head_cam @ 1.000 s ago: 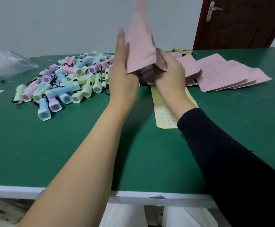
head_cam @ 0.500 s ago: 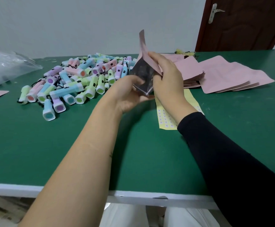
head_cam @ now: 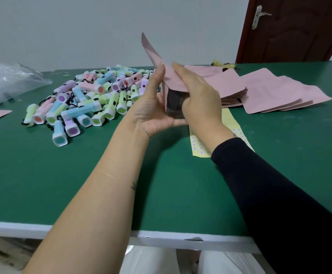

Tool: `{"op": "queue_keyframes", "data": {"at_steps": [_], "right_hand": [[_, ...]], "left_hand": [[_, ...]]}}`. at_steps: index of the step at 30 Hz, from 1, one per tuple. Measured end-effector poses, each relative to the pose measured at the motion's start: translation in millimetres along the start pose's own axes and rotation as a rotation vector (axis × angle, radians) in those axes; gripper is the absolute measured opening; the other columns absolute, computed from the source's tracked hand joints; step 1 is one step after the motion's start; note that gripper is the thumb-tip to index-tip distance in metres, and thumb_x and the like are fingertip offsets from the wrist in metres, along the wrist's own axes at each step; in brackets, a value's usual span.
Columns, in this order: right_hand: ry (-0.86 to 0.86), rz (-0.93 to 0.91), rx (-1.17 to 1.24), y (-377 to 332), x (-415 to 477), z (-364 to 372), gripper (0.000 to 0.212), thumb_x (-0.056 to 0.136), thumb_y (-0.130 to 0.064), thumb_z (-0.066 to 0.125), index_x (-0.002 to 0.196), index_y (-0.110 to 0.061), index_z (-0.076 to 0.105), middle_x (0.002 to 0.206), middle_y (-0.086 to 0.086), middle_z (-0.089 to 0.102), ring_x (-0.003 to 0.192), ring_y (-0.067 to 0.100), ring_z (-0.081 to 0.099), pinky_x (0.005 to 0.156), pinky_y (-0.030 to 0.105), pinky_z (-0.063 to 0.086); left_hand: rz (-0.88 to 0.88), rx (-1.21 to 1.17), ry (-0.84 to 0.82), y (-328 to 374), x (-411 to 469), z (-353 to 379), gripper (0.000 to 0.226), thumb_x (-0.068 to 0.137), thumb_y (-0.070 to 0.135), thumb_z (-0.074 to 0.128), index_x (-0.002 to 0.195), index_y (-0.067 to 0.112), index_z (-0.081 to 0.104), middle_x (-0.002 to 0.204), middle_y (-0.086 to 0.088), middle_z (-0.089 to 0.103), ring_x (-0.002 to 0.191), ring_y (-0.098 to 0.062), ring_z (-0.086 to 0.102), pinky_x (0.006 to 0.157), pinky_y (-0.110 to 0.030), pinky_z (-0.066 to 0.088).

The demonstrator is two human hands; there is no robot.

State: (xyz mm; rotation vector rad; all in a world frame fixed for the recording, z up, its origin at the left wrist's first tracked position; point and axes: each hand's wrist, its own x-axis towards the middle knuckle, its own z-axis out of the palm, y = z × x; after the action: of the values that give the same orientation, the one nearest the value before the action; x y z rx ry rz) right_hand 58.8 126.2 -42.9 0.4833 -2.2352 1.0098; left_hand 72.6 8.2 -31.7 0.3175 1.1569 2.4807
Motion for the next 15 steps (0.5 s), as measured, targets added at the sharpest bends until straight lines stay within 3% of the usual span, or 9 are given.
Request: {"op": "queue_keyframes", "data": {"at_steps": [2,4,6,8,10,13,15], "right_hand": [[0.075,0.065,0.047,-0.1,1.4,-0.2,0.064,0.081,0.004,0.047,0.141,-0.019,0.045,0.140,0.000,0.051,0.115,0.023,0.055,0.090,0.036,0.047],[0.211,0.075,0.141,-4.3,1.8,-0.2,0.035,0.086,-0.006,0.057,0.121,-0.006,0.051,0.119,0.005,0.053,0.102,0.024,0.056,0.085,0.042,0.048],[0.314,0.033,0.203,-9.2,1.4,-0.3,0.016,0.089,-0.018,0.061,0.097,-0.004,0.056,0.093,0.002,0.055,0.085,0.024,0.056,0.077,0.045,0.048],[0.253,0.032,0.270,-15.8,-1.0,1.4,0.026,0.094,-0.030,0.054,0.081,-0.008,0.061,0.075,0.000,0.062,0.073,0.023,0.058,0.073,0.043,0.048],[0.082,0.103,0.367,-22.7,-3.9,4.1,0.041,0.096,-0.039,0.046,0.074,-0.010,0.065,0.069,0.000,0.066,0.070,0.019,0.060,0.071,0.037,0.047],[-0.093,0.218,0.503,-26.3,-4.0,9.5,0.043,0.100,-0.042,0.046,0.083,-0.009,0.069,0.075,0.002,0.067,0.077,0.017,0.059,0.075,0.033,0.046],[-0.074,0.262,0.567,-25.5,-2.2,9.5,0.037,0.099,-0.038,0.050,0.087,-0.011,0.071,0.086,0.008,0.072,0.088,0.023,0.065,0.082,0.034,0.049]], "left_hand": [[0.049,-0.064,0.037,0.6,1.3,1.5,0.082,0.052,0.046,0.079,0.121,0.005,0.066,0.128,-0.018,0.064,0.117,-0.035,0.062,0.095,-0.056,0.051],[0.142,-0.163,0.073,1.7,2.2,2.3,0.072,0.059,0.045,0.078,0.112,-0.002,0.069,0.121,-0.023,0.066,0.110,-0.038,0.066,0.092,-0.056,0.053],[0.228,-0.254,0.120,2.8,4.3,1.4,0.072,0.076,0.048,0.071,0.128,-0.002,0.058,0.127,-0.024,0.063,0.115,-0.039,0.063,0.097,-0.056,0.050],[0.297,-0.287,0.162,3.9,6.6,0.9,0.064,0.091,0.049,0.061,0.132,0.000,0.053,0.124,-0.021,0.064,0.115,-0.035,0.063,0.098,-0.053,0.051],[0.333,-0.268,0.206,2.8,8.3,1.1,0.044,0.095,0.042,0.059,0.120,0.006,0.057,0.110,-0.015,0.066,0.105,-0.029,0.065,0.090,-0.046,0.056],[0.340,-0.171,0.304,-4.3,10.0,1.1,0.028,0.095,0.026,0.063,0.115,0.008,0.056,0.117,-0.014,0.062,0.118,-0.026,0.060,0.096,-0.041,0.053],[0.351,-0.127,0.331,-7.9,11.3,0.6,0.021,0.094,0.020,0.064,0.110,0.008,0.059,0.118,-0.015,0.062,0.120,-0.025,0.060,0.103,-0.042,0.049]]}}
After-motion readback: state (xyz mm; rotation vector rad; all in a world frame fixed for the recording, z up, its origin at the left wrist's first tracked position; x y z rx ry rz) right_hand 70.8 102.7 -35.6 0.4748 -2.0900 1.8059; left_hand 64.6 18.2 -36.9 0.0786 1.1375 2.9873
